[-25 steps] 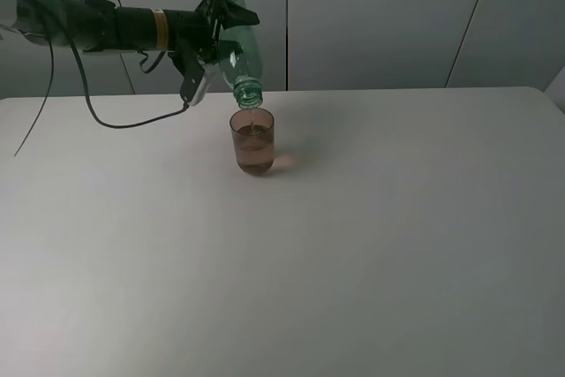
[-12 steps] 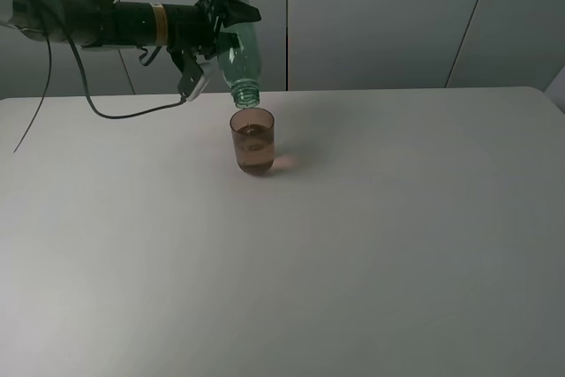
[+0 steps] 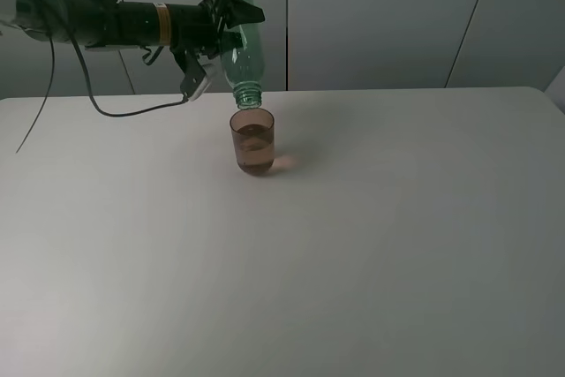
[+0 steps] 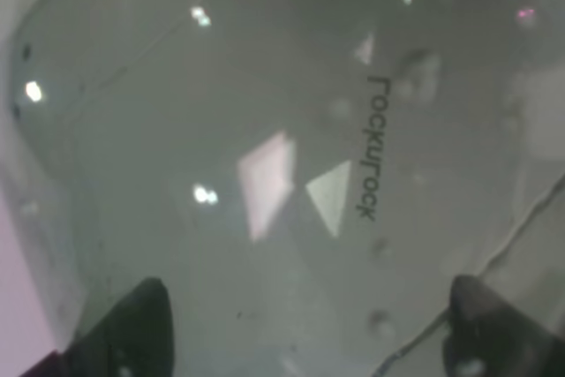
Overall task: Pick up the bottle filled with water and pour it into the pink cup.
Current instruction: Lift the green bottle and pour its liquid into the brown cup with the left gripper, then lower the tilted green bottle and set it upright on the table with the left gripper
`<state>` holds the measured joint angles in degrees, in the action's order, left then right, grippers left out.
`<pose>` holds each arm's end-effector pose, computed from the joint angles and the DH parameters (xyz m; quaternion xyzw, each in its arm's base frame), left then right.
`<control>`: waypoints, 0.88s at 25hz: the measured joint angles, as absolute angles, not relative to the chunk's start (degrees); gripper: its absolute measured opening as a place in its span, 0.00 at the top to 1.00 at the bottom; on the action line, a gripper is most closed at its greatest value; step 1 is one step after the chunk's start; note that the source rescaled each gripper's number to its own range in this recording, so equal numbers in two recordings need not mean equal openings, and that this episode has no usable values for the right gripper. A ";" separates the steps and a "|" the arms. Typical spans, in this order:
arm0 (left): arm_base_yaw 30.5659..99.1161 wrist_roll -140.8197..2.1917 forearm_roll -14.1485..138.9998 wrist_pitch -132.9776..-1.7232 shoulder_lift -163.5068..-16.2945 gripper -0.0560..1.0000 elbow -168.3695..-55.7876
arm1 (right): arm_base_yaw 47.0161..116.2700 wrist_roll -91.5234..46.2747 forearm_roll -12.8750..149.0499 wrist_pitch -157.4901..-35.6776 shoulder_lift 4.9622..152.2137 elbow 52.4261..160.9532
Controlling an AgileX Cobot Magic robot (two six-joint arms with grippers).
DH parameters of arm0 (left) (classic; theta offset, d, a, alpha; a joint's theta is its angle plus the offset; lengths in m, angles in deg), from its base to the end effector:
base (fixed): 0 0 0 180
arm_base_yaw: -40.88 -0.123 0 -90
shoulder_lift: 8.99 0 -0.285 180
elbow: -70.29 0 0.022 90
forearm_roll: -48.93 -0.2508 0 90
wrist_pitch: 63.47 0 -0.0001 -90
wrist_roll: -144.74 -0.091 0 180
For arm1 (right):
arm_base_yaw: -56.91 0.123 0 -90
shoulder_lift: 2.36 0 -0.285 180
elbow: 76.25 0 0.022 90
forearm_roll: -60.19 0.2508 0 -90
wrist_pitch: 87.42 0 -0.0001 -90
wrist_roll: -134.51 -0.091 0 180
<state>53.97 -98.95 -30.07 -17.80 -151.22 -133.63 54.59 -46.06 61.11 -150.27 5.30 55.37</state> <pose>0.4905 -0.1796 0.1787 0.7775 -0.0329 0.3458 0.5242 -0.0070 0.0016 0.2753 0.0212 0.8609 0.0003 0.5084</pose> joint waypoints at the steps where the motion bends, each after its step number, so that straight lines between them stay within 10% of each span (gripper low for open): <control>1: 54.04 -98.20 -29.71 -17.69 -151.22 0.95 -133.63 | 54.59 -46.06 61.11 -150.27 5.30 55.37; 13: 52.03 -68.11 -26.78 -21.06 -151.22 0.95 -133.63 | 54.59 -46.06 61.11 -150.27 5.30 55.37; 22: 46.95 -16.64 -26.78 -22.20 -149.16 0.95 -128.47 | 54.59 -46.06 61.11 -150.27 5.30 55.37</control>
